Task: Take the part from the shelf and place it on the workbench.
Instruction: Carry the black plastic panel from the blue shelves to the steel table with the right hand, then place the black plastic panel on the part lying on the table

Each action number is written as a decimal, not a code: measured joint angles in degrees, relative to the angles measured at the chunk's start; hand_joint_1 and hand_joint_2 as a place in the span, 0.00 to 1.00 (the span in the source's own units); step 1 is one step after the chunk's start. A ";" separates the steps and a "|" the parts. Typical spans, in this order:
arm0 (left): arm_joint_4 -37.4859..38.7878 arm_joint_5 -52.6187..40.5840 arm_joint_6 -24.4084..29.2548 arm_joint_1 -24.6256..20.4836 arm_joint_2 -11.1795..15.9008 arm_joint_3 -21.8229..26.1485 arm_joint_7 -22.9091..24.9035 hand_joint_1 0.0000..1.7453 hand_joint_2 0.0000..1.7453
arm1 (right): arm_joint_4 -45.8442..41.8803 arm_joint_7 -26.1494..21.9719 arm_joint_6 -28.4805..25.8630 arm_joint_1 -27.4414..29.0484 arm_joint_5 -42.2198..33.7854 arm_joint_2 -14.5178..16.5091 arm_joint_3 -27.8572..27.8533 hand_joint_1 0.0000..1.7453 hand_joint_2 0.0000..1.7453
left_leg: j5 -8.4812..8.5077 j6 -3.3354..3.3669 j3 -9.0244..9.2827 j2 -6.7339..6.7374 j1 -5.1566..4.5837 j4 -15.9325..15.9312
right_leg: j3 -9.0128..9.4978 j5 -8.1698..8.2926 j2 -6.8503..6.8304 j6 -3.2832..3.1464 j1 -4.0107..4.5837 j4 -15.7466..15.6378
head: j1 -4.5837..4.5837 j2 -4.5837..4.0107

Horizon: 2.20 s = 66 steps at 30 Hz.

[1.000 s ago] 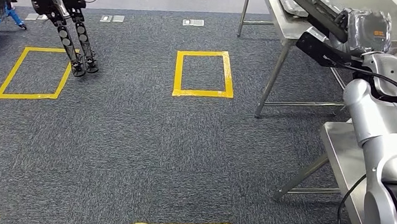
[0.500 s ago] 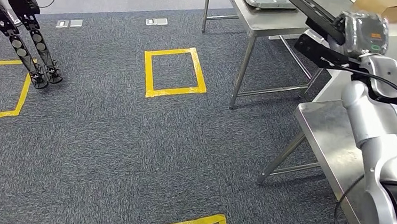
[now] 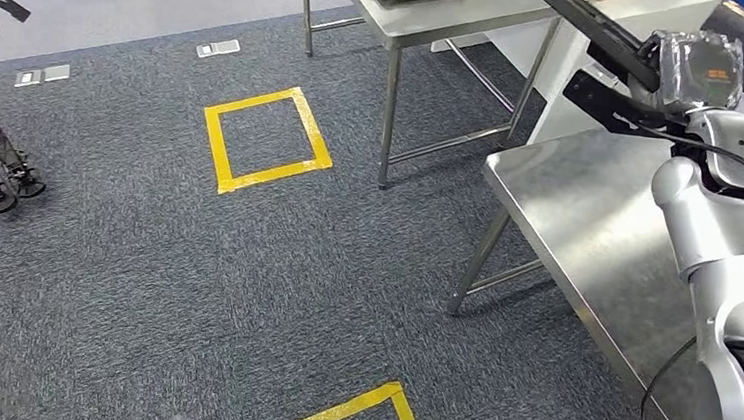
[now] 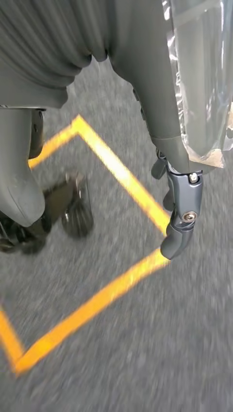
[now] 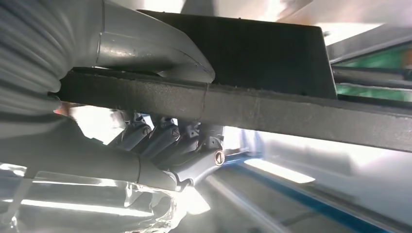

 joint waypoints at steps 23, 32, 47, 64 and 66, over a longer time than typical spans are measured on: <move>-0.01 1.33 -0.61 0.05 -0.52 2.20 -13.12 0.00 1.00 | 7.80 11.14 6.32 -0.80 5.82 -1.22 0.25 0.91 1.00 | 4.09 1.38 1.21 -1.84 0.85 -4.68 | -3.69 -1.76 1.06 3.49 -0.41 6.70 | 0.62 0.00; -0.01 0.95 -0.44 -0.15 -0.54 2.47 -13.84 0.00 1.00 | 10.54 13.83 8.13 -1.89 7.75 -0.42 0.69 0.91 1.00 | 4.31 1.96 0.54 -1.71 0.58 -4.35 | -1.13 -0.58 1.00 2.09 0.04 1.74 | 0.30 0.00; -0.01 0.66 2.39 -0.28 -0.58 2.86 -16.45 0.00 1.00 | 13.11 15.65 8.14 -2.23 9.72 -0.59 0.71 0.91 1.00 | 3.62 -0.09 -4.30 -1.64 0.67 0.49 | -6.14 -1.26 0.99 1.16 0.32 6.86 | 0.35 0.00; -0.01 0.50 1.67 -0.27 -0.61 3.56 -16.06 0.00 1.00 | 13.56 18.80 8.62 -2.65 12.43 -0.99 0.62 0.91 1.00 | 3.52 0.07 -7.01 -1.75 0.40 3.22 | -8.52 -1.27 0.98 1.22 0.48 9.16 | 0.35 0.00; -0.01 0.49 1.63 -0.27 -0.61 3.56 -16.03 0.00 1.00 | 13.56 18.80 8.54 -2.65 12.48 -1.04 0.62 0.91 1.00 | 3.54 0.09 -7.01 -1.75 0.37 3.22 | -8.52 -1.27 0.98 1.22 0.48 9.15 | 0.36 0.00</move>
